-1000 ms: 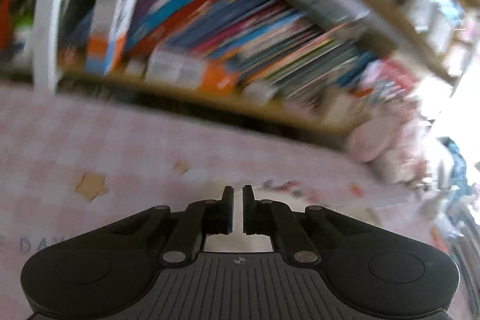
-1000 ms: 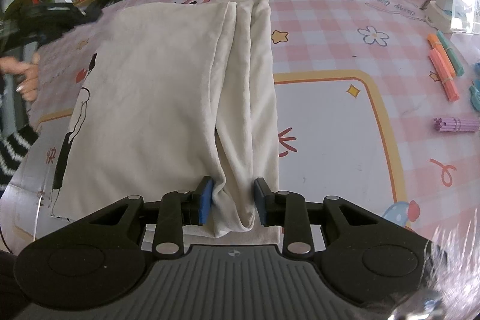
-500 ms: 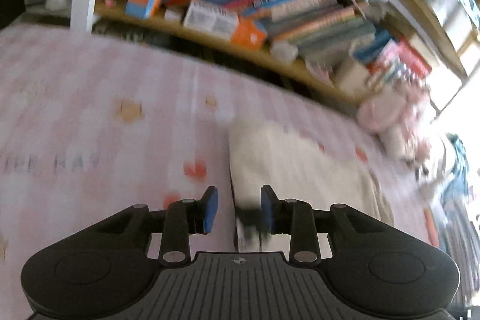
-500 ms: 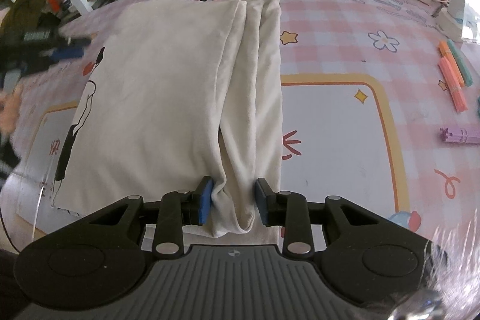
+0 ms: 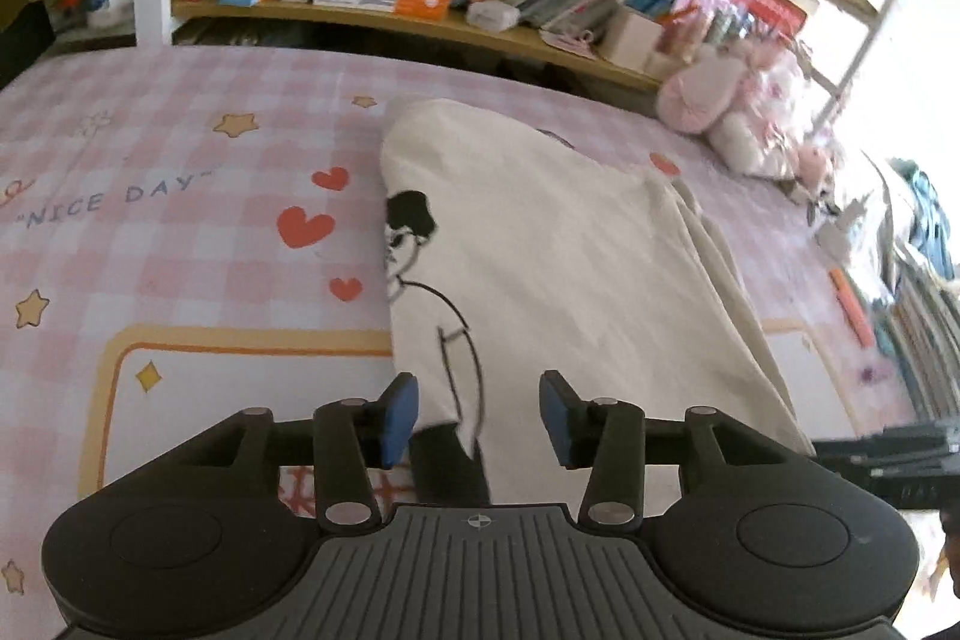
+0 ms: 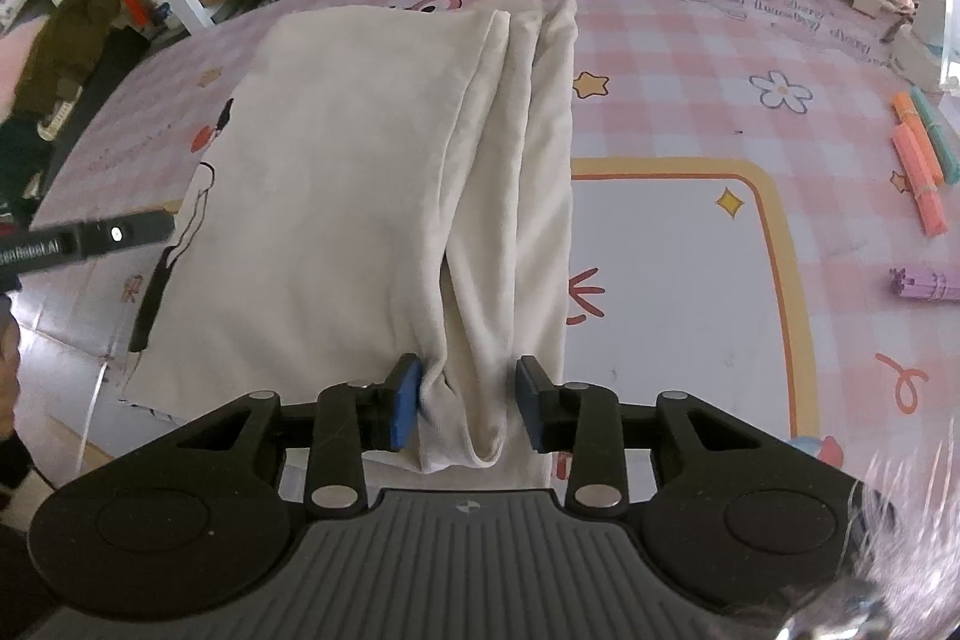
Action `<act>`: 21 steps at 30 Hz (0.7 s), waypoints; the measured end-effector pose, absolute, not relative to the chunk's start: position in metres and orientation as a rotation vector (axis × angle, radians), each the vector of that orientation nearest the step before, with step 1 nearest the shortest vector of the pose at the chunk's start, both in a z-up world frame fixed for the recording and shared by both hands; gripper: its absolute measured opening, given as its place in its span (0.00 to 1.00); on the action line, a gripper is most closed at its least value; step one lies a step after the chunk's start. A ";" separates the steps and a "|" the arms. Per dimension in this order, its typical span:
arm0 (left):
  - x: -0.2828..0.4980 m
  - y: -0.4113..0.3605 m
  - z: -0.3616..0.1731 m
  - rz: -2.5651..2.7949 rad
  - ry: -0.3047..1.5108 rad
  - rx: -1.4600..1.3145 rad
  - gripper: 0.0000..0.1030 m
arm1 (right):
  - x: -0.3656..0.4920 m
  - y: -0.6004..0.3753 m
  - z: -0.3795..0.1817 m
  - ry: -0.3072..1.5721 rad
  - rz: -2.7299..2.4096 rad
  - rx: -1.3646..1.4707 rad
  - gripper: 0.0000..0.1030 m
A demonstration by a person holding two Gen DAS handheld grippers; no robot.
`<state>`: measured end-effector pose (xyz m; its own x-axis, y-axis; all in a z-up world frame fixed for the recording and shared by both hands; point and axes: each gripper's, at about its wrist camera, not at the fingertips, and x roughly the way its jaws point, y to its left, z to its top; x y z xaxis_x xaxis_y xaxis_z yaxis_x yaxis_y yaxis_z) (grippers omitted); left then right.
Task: Fold clothes
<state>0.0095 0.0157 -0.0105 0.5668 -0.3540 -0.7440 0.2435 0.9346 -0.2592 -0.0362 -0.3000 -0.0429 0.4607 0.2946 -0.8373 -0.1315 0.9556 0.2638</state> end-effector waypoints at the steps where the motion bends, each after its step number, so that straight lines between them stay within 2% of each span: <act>1: 0.006 0.012 -0.009 -0.349 0.905 -0.121 0.44 | -0.037 -0.302 -0.042 1.063 0.271 0.176 0.35; 2: 0.002 0.009 -0.008 -0.345 0.908 -0.109 0.46 | -0.037 -0.305 -0.042 1.067 0.281 0.180 0.36; 5: -0.011 -0.002 -0.006 -0.313 0.921 -0.061 0.61 | -0.040 -0.314 -0.039 1.078 0.303 0.193 0.40; 6: -0.015 -0.004 -0.005 -0.302 0.926 -0.050 0.62 | -0.041 -0.318 -0.038 1.081 0.308 0.202 0.41; 17: -0.045 0.001 -0.015 -0.168 0.983 -0.089 0.63 | -0.035 -0.344 -0.044 1.152 0.373 0.294 0.40; 21: -0.046 0.007 -0.024 -0.119 1.017 -0.126 0.62 | -0.032 -0.345 -0.049 1.182 0.407 0.300 0.32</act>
